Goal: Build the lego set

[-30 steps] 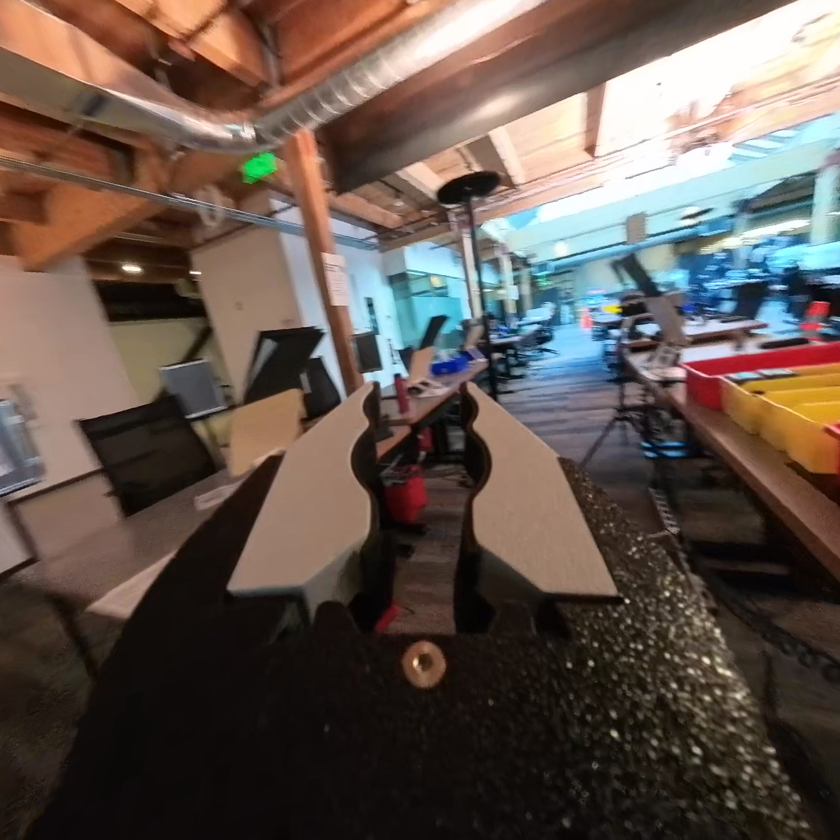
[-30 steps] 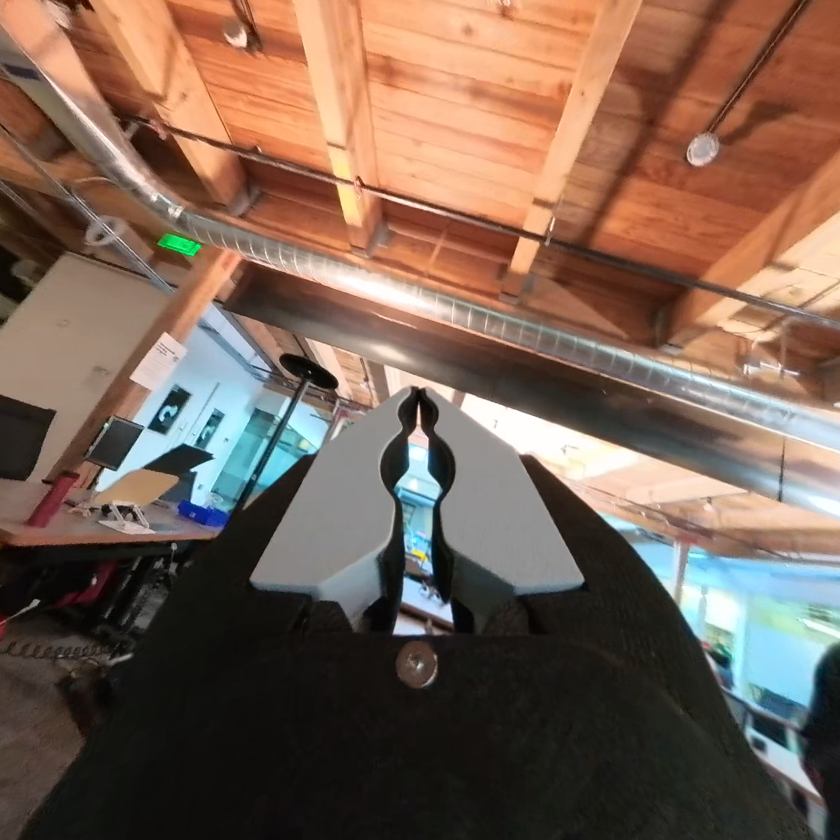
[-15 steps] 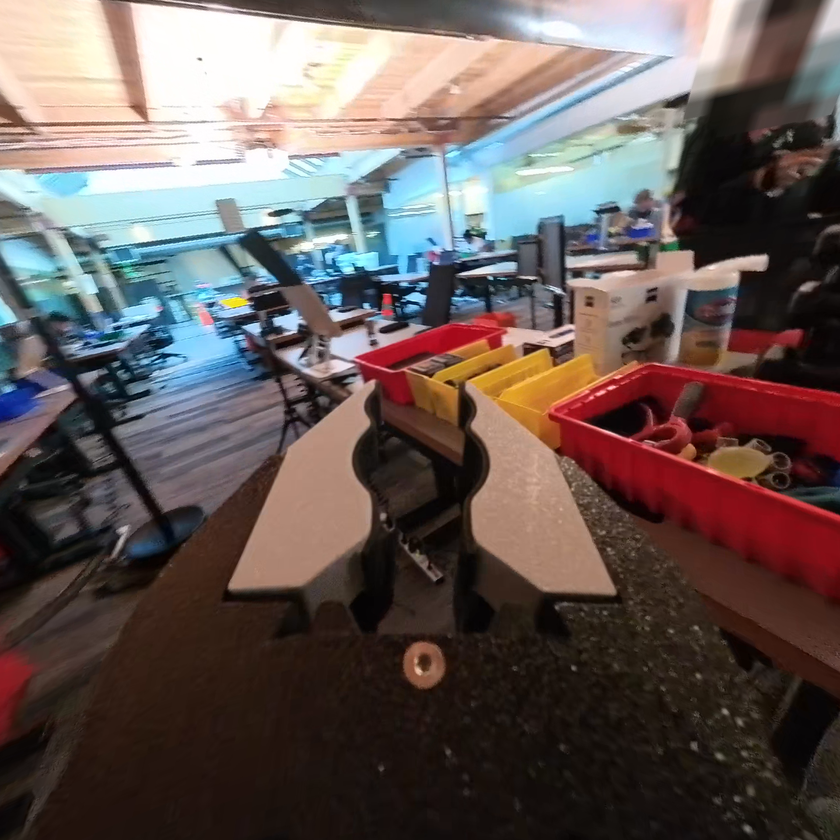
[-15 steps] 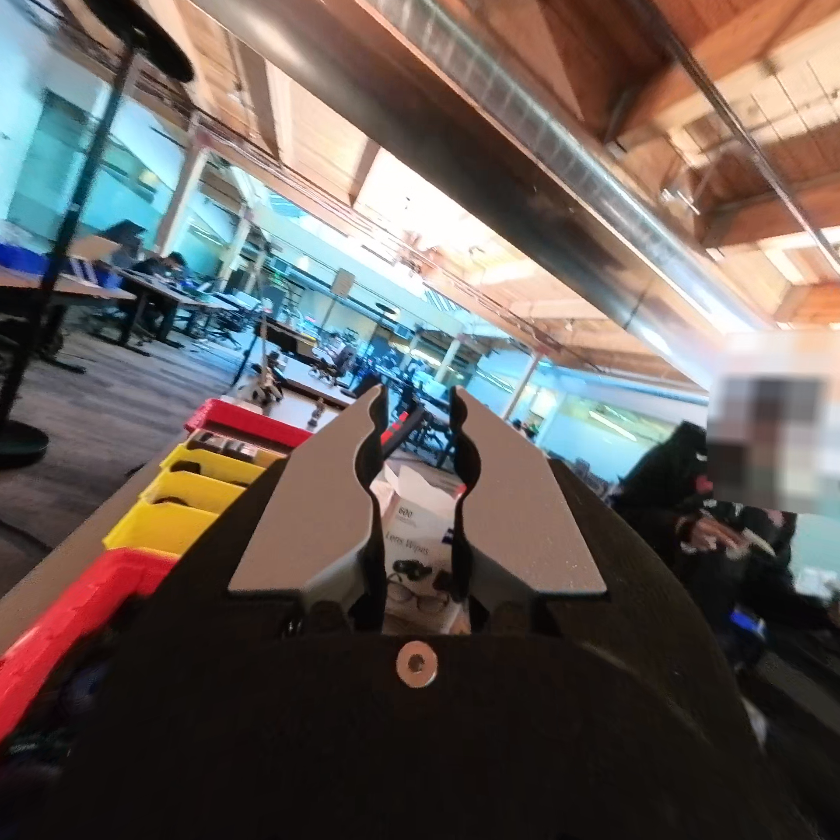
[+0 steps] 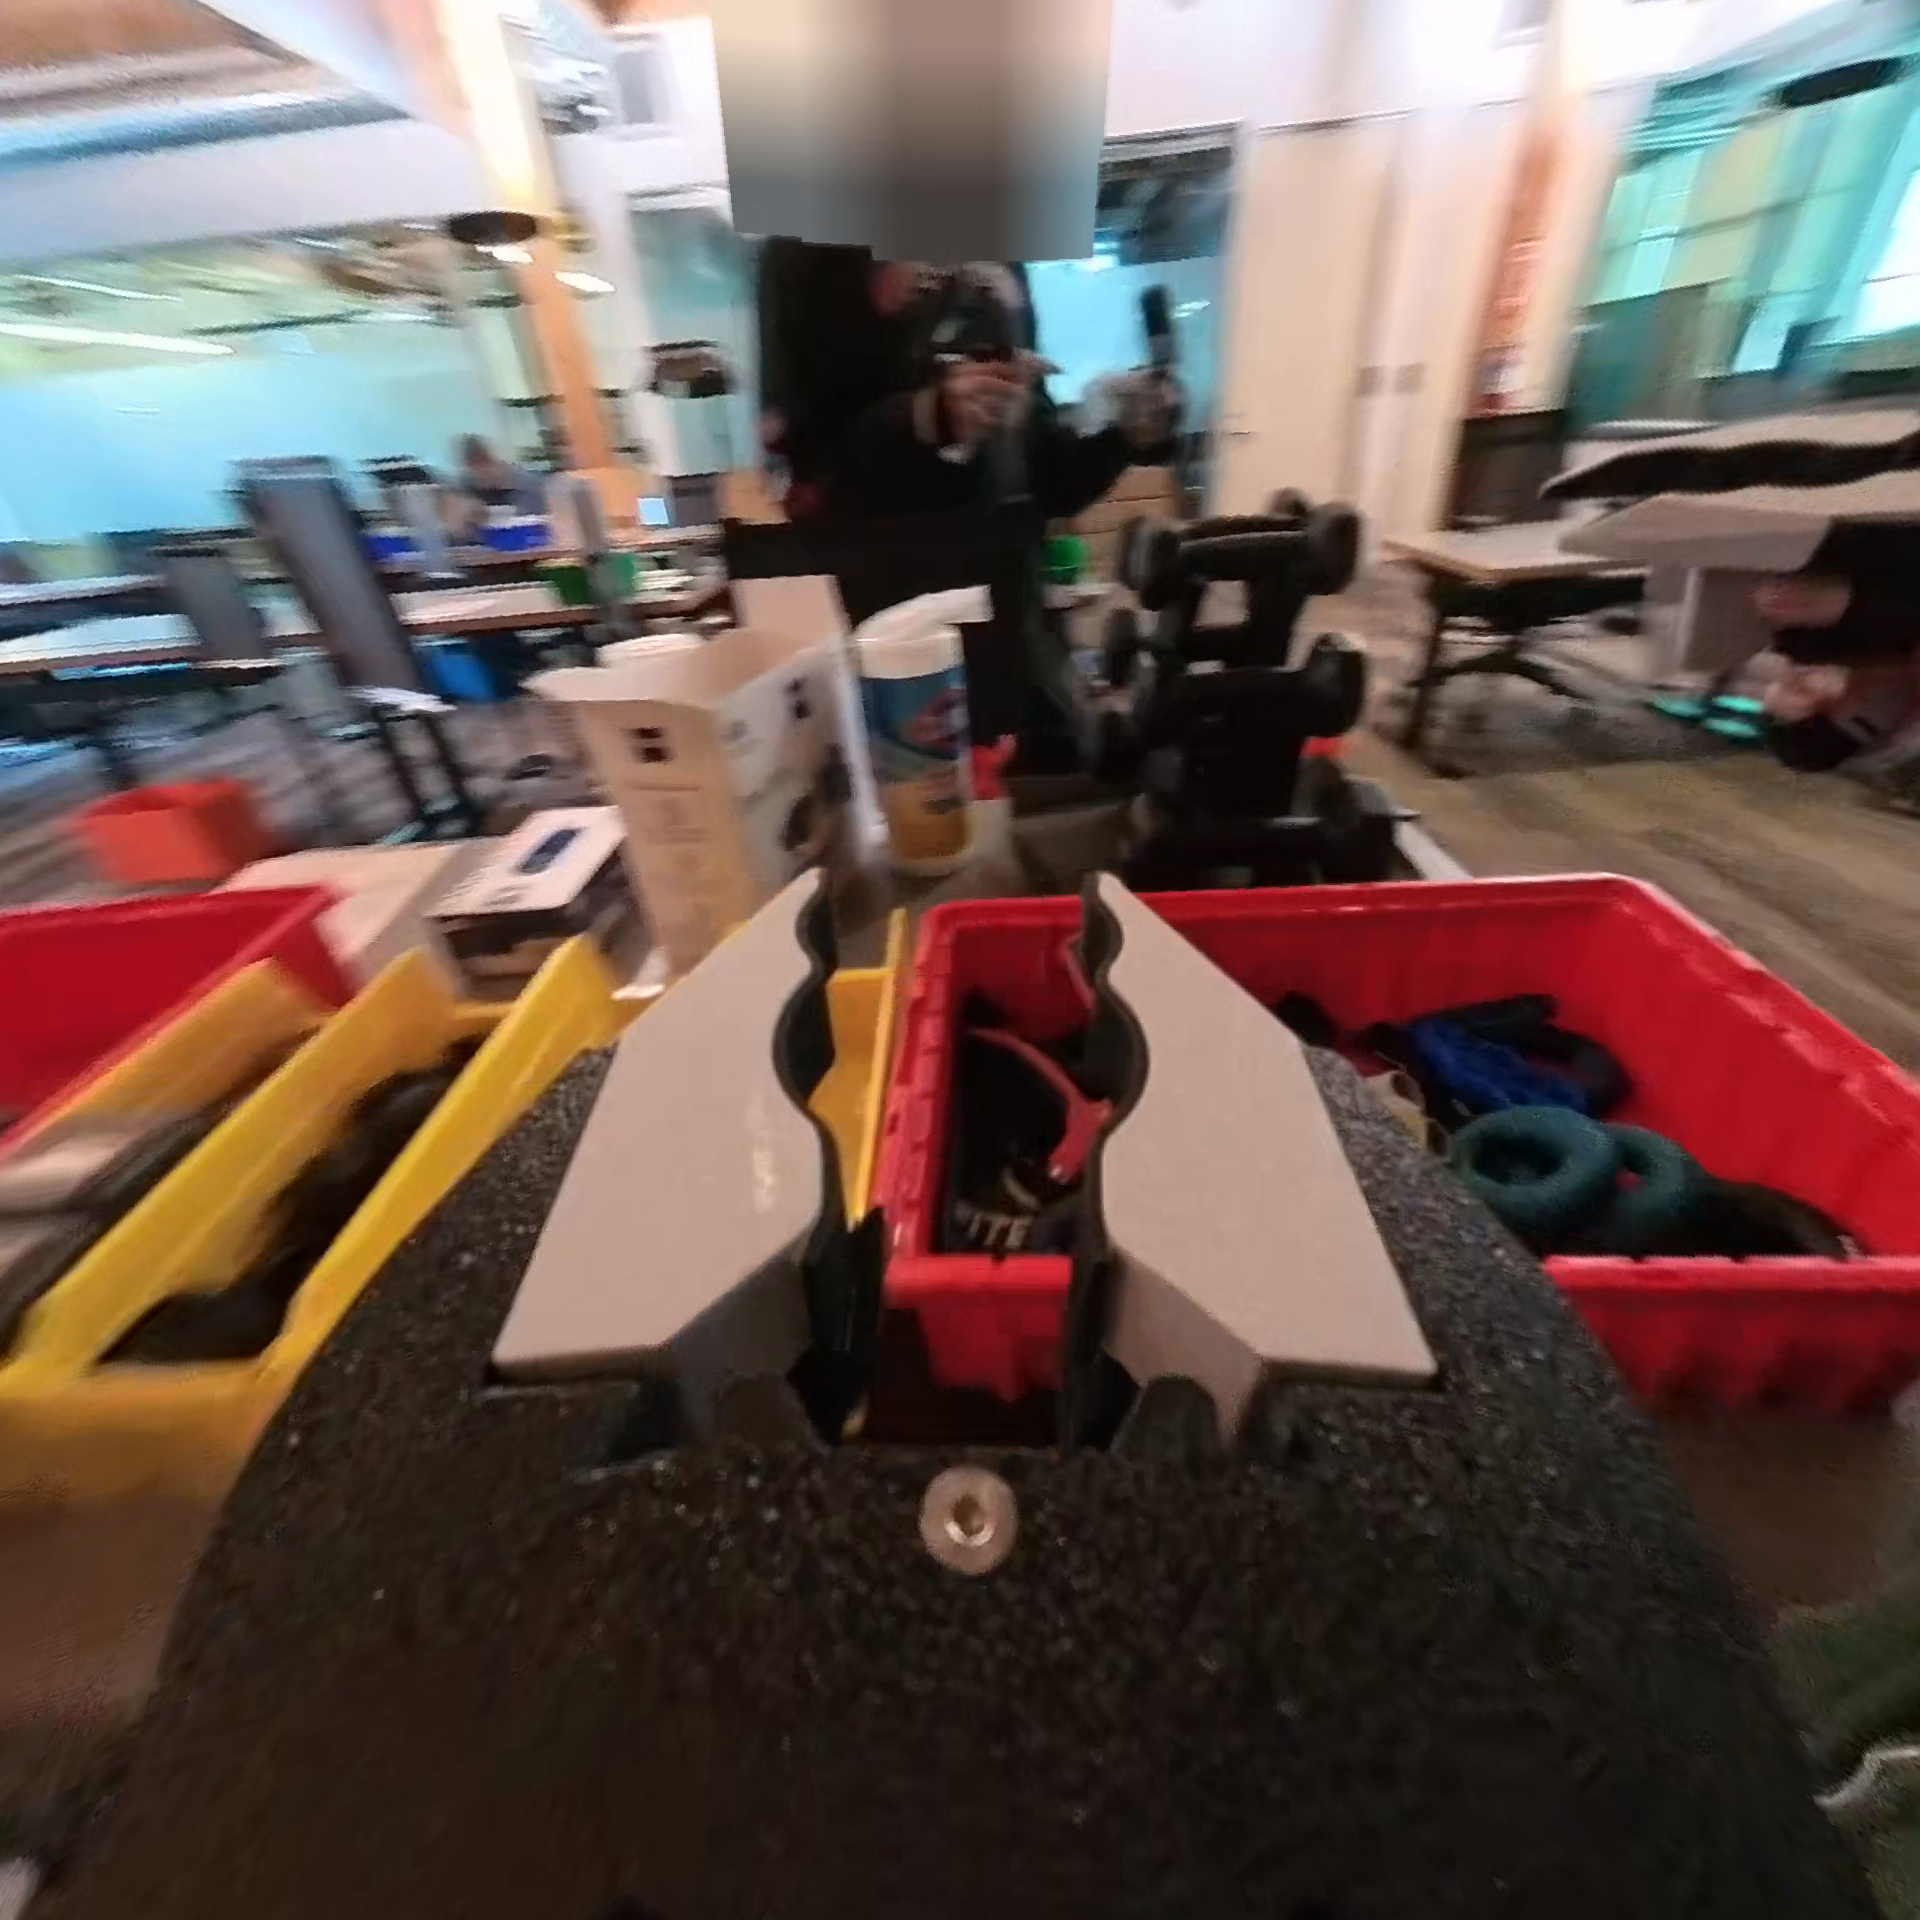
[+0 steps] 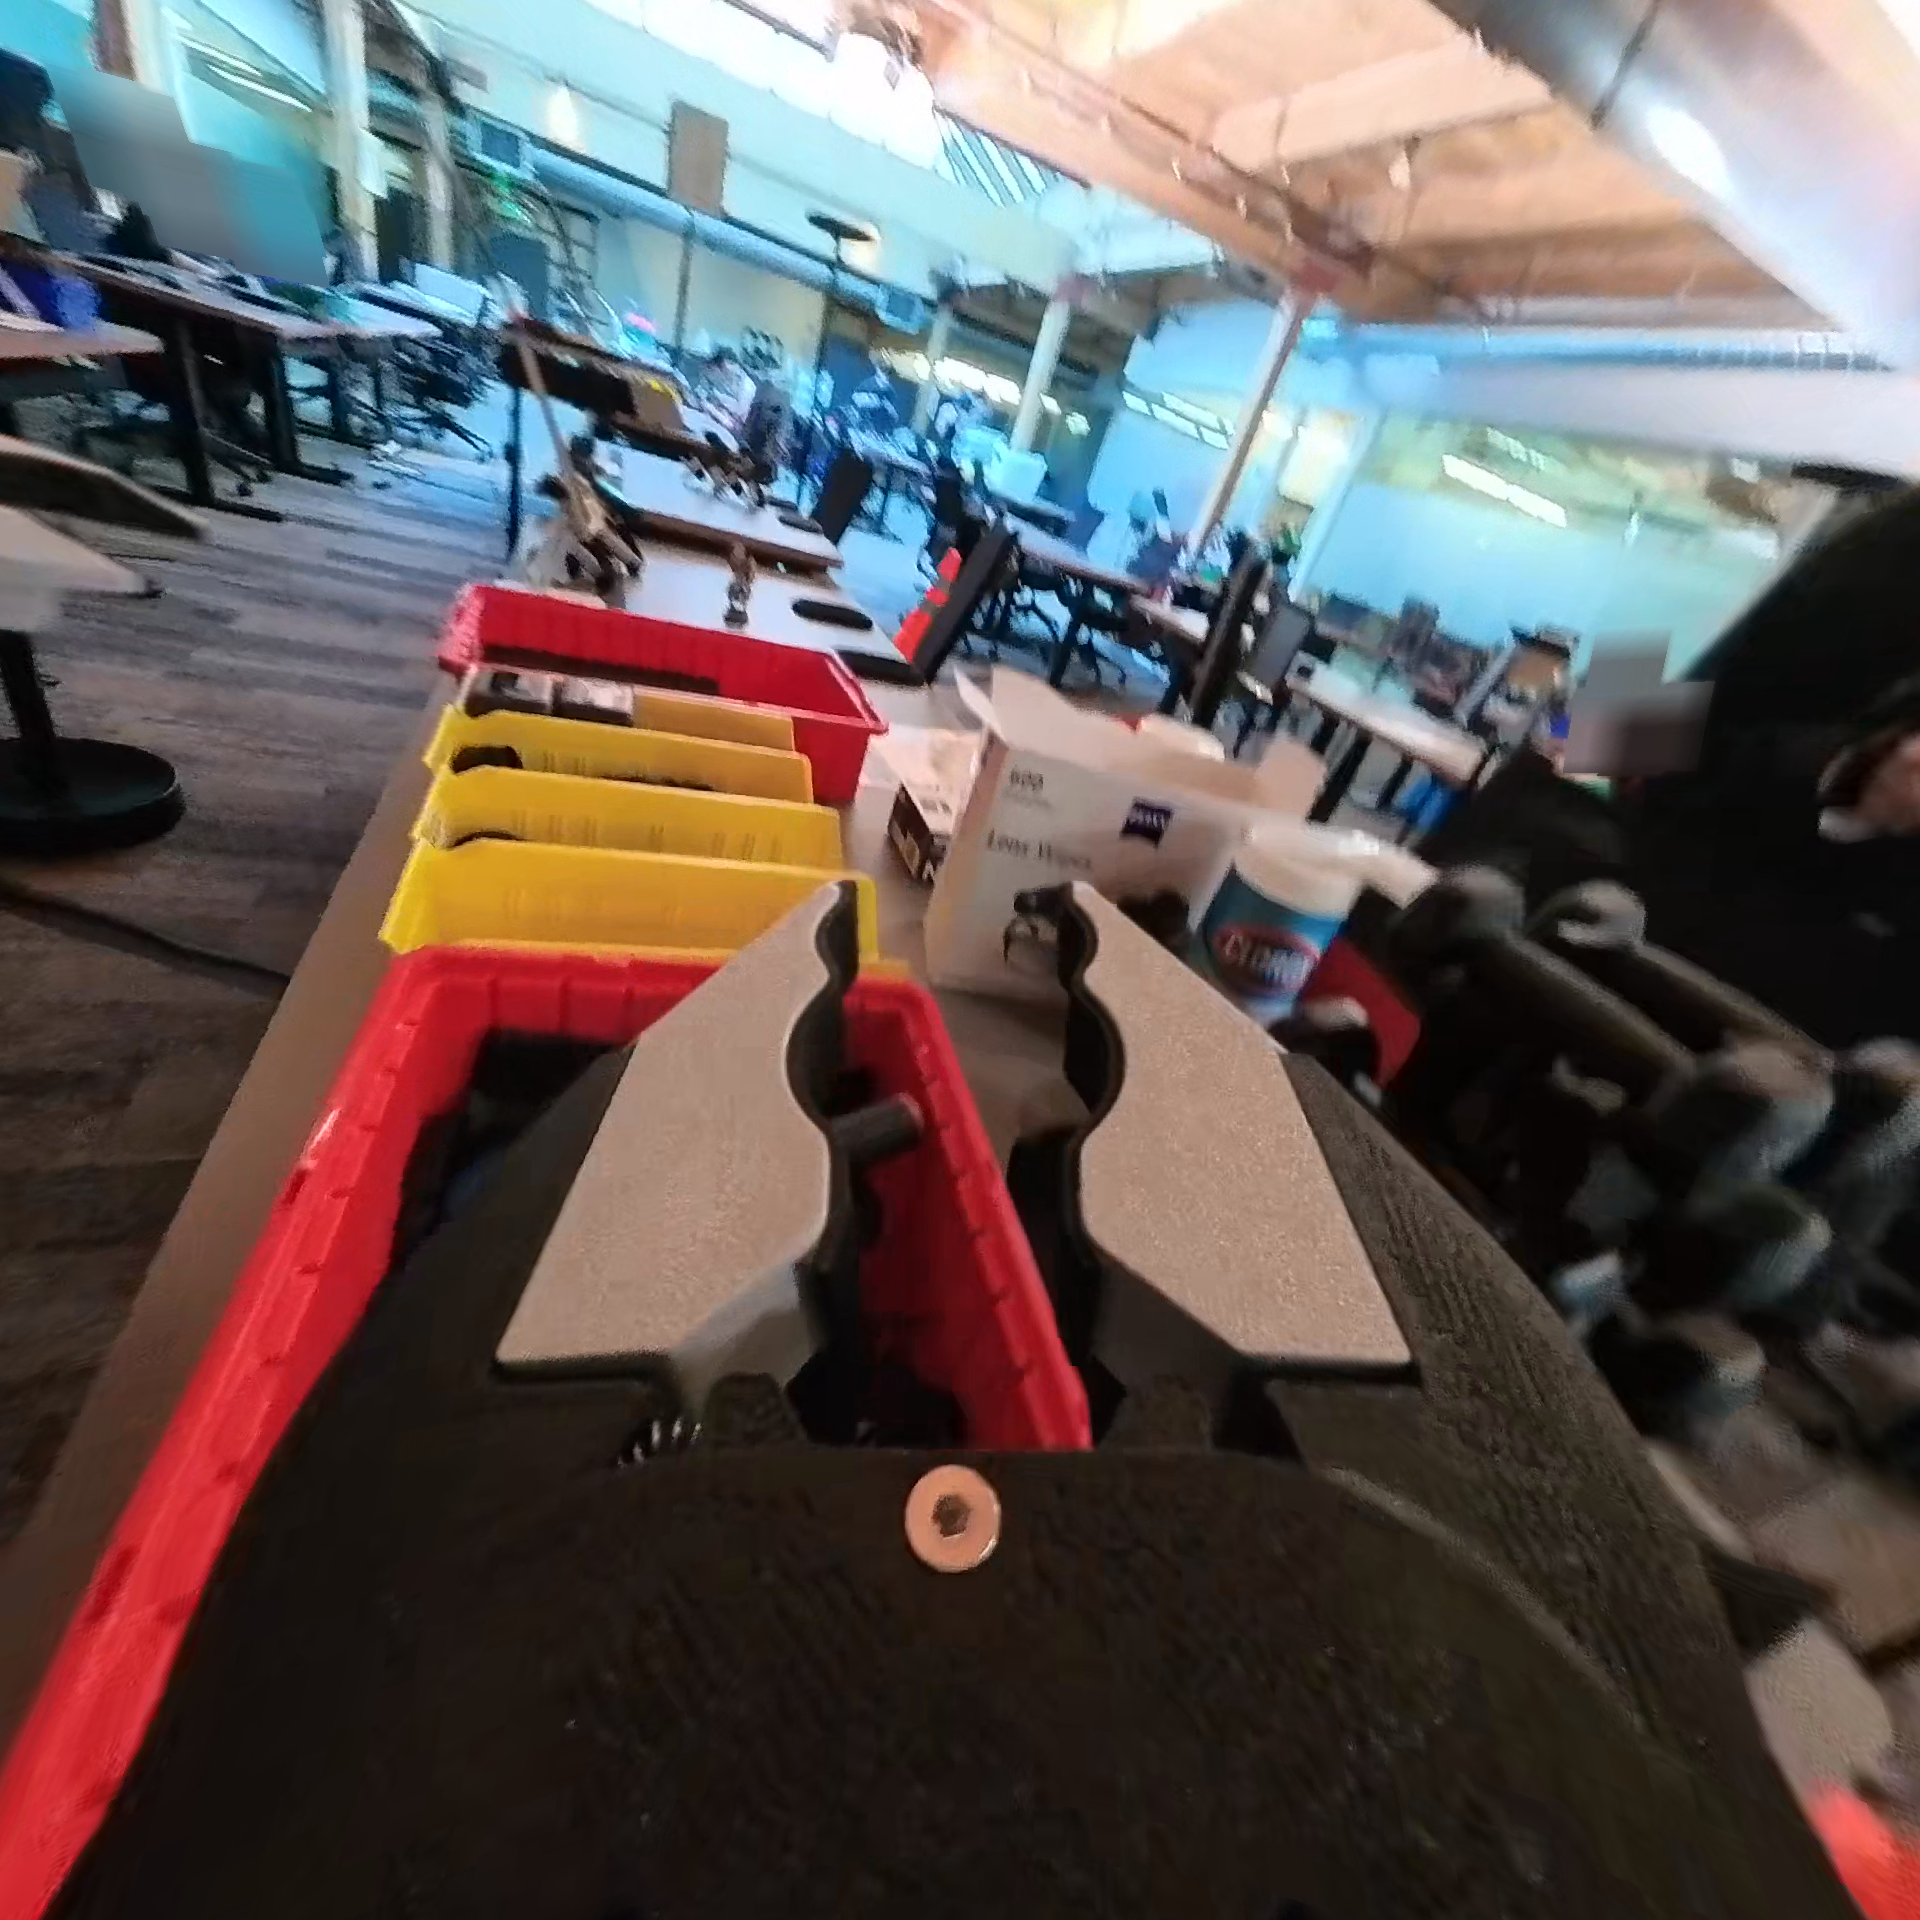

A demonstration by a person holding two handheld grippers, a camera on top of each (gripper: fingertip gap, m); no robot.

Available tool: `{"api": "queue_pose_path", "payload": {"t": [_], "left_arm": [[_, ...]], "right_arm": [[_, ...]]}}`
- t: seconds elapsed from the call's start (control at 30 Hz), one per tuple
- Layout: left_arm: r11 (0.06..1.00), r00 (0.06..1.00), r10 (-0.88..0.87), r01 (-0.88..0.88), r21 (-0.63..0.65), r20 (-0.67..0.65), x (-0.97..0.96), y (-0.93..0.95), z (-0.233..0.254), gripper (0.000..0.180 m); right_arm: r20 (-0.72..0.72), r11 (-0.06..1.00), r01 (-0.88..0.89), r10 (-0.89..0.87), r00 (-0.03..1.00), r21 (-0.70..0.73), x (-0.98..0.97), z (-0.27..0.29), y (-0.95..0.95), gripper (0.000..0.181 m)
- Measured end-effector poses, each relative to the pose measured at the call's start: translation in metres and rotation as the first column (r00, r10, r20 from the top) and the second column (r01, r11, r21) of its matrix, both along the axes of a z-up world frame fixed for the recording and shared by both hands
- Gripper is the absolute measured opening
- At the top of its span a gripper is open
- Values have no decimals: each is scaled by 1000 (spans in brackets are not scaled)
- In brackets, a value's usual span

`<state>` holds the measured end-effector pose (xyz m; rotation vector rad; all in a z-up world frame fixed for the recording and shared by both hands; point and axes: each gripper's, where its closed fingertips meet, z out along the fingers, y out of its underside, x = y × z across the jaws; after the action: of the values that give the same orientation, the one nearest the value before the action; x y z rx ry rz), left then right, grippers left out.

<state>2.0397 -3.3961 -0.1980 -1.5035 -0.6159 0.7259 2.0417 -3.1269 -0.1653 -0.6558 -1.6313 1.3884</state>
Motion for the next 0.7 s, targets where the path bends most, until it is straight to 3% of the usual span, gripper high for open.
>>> {"api": "queue_pose_path", "payload": {"t": [0.17,0.4,0.7], "left_arm": [[934,932,-354,348,85,71,-72,44,-5,46],[737,711,-667,674,58,223,-126,61,-17,48],[542,493,-819,832,116,293,-119,92,-40,48]], "right_arm": [[148,968,252,-252,956,18,13,-34,7,44],[314,800,597,-585,748,68,24,-67,11,52],[653,717,674,-598,465,176,66,-155,-16,68]]}}
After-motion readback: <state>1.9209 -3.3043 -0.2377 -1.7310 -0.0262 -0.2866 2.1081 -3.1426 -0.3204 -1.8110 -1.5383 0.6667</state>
